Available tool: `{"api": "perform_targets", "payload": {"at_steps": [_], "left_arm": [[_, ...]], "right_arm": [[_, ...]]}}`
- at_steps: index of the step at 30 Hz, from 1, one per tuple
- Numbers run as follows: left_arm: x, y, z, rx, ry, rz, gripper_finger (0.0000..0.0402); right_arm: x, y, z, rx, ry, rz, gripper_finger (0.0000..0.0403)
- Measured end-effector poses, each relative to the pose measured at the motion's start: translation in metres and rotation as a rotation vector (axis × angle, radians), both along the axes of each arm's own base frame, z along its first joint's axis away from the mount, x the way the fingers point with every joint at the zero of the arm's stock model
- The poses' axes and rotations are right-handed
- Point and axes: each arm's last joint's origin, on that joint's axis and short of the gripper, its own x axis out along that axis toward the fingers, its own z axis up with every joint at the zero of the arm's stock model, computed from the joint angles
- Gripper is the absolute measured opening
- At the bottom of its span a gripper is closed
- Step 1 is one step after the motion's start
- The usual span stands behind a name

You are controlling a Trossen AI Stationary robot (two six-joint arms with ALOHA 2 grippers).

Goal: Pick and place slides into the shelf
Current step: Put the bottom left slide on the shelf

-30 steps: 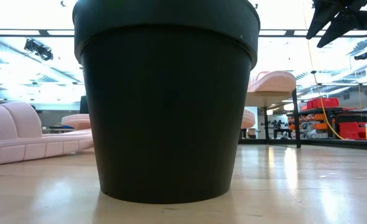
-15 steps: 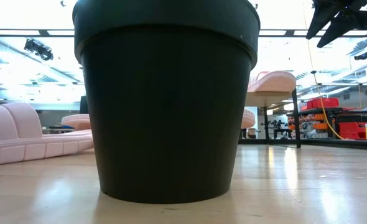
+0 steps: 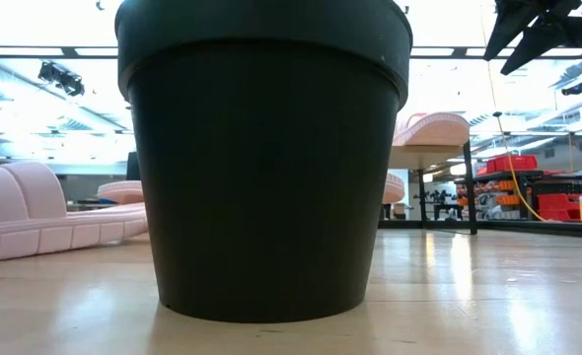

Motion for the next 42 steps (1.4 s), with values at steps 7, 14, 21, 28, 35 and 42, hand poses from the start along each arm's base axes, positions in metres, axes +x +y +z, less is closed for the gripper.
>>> {"api": "perform_targets", "payload": {"at_steps": [7,14,21,28,35,42], "left_arm": [[0.003,-0.005,0.020,-0.003,0.019,0.010,0.0041],[0.006,-0.009,0.053,0.027,0.001,0.099,0.0040],[0.012,-0.018,0.090,-0.058,-0.109,0.168,0.0040],[0.020,-0.026,0.121,-0.167,-0.175,0.132,0.0040],[0.025,-0.029,0.151,-0.264,-0.224,0.045,0.0039],[0.024,-0.030,0.152,-0.298,-0.176,0.038,0.0039]], "right_arm": [[0.000,0.000,0.000,-0.006,-0.001,-0.003,0.0224],[0.000,0.000,0.000,-0.008,0.000,-0.003,0.0224],[0.000,0.000,0.000,-0.009,0.001,-0.001,0.0224],[0.000,0.000,0.000,-0.013,0.005,0.005,0.0224],[0.000,0.000,0.000,-0.021,0.014,0.019,0.0224],[0.000,0.000,0.000,-0.021,0.015,0.020,0.0224]]}}
